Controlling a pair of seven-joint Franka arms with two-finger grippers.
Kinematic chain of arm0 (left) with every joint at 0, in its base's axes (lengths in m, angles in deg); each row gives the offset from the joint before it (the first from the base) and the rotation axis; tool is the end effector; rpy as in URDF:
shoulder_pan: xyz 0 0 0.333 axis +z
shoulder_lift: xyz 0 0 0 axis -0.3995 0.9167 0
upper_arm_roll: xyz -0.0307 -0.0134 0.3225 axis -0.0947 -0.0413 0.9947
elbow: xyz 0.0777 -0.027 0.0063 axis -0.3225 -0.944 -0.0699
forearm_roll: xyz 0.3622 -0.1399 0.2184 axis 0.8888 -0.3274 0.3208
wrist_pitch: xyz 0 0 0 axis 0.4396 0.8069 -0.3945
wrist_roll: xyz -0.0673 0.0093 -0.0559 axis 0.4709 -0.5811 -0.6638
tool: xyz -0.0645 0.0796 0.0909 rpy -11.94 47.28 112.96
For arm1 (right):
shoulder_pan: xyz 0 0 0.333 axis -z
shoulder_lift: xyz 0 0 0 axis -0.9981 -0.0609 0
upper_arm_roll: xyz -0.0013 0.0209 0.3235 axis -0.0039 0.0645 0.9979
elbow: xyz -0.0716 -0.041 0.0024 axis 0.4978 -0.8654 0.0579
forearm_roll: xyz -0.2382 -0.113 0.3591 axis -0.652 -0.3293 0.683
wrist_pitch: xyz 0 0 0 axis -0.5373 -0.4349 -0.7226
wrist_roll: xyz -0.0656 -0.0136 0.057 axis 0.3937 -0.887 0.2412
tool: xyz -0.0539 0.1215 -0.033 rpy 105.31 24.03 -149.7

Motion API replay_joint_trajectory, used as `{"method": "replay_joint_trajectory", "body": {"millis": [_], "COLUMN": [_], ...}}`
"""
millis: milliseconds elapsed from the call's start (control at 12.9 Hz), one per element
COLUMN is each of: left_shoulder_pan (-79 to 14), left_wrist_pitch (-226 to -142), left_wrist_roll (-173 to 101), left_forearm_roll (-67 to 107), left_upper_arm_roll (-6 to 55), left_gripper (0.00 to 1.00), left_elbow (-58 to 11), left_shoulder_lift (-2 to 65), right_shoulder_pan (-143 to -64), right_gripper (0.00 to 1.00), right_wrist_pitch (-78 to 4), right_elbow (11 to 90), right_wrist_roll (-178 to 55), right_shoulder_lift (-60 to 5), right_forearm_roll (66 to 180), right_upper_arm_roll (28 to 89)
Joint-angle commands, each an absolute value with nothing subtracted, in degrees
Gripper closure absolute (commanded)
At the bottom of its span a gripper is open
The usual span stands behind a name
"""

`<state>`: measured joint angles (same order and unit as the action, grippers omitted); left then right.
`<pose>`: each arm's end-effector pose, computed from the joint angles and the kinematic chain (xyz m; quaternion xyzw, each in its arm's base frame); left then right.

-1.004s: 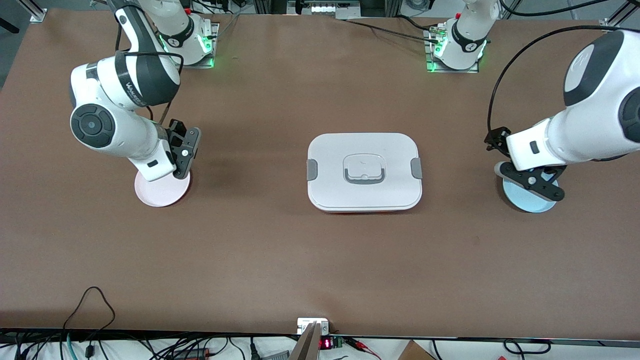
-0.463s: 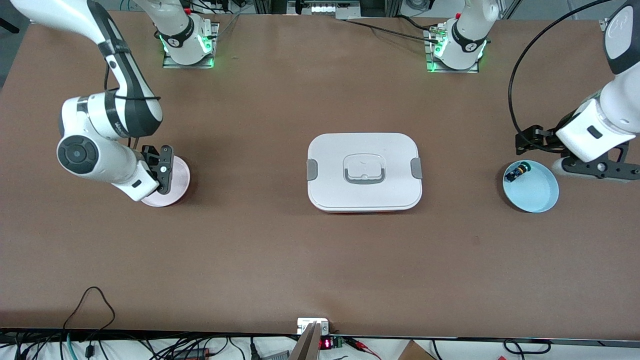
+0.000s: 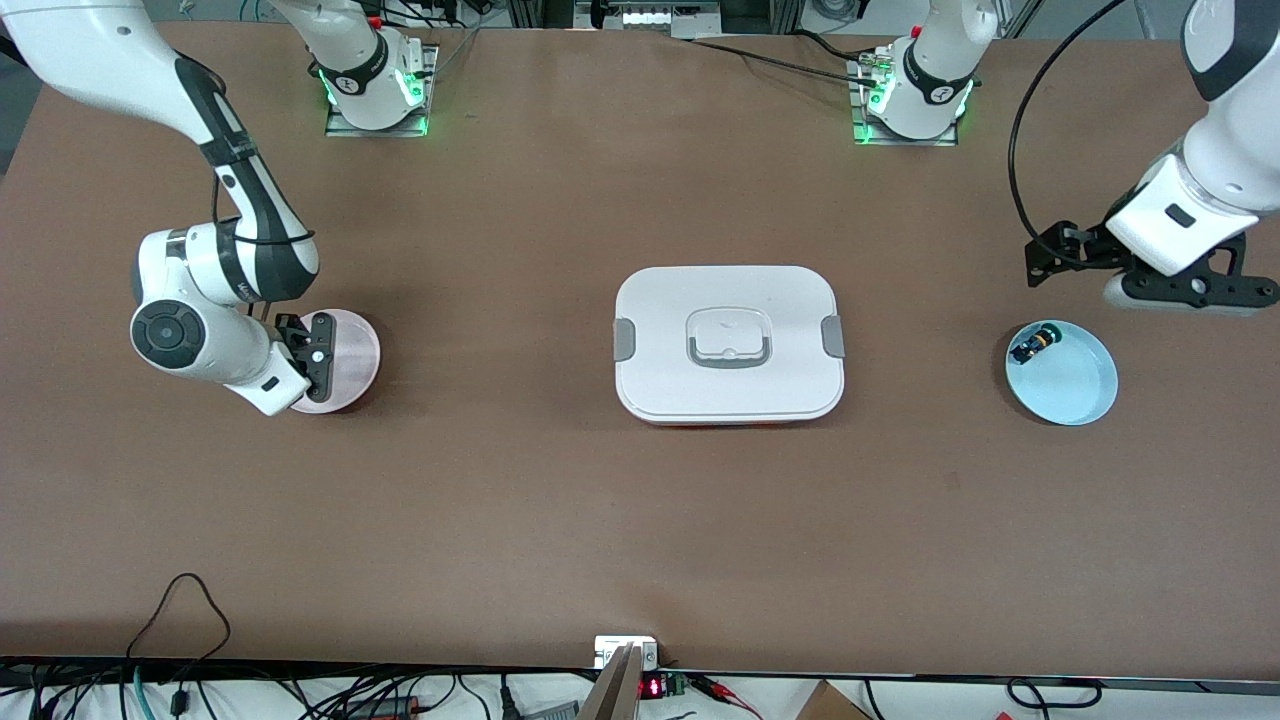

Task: Transfer orange switch to right arm and place
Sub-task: 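Lower the switch onto the white plate and open the right gripper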

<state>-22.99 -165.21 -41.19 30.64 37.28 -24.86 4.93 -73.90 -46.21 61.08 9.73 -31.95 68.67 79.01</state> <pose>0.6062 -0.0466 0.5296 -0.9994 0.0309 0.0074 0.0167 0.6404 0.0131 0.1678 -0.7048 -0.7005 0.1109 0.0188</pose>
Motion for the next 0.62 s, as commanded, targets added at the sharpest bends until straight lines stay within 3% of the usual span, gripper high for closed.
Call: {"method": "replay_joint_trajectory", "body": {"millis": [0, 541], "left_shoulder_pan": [-23.55, -23.37], "left_wrist_pitch": [-166.79, -166.09], "left_wrist_roll": [-41.07, -40.71], "left_forearm_roll": [29.2, 29.11], "left_upper_arm_roll": [38.35, 38.17], "left_gripper": [0.0, 0.0], "left_elbow": [-28.8, -26.87], "left_shoulder_lift": [1.71, 2.67], "right_shoulder_pan": [-71.75, -71.57], "right_gripper": [0.79, 0.77], "right_wrist_pitch": [-49.85, -54.6], "right_elbow": [64.89, 70.78], "right_wrist_roll": [8.47, 2.83], "right_shoulder_lift": [-31.48, -31.22], "right_forearm_roll": [68.04, 67.78], "right_upper_arm_roll": [79.89, 79.63]}}
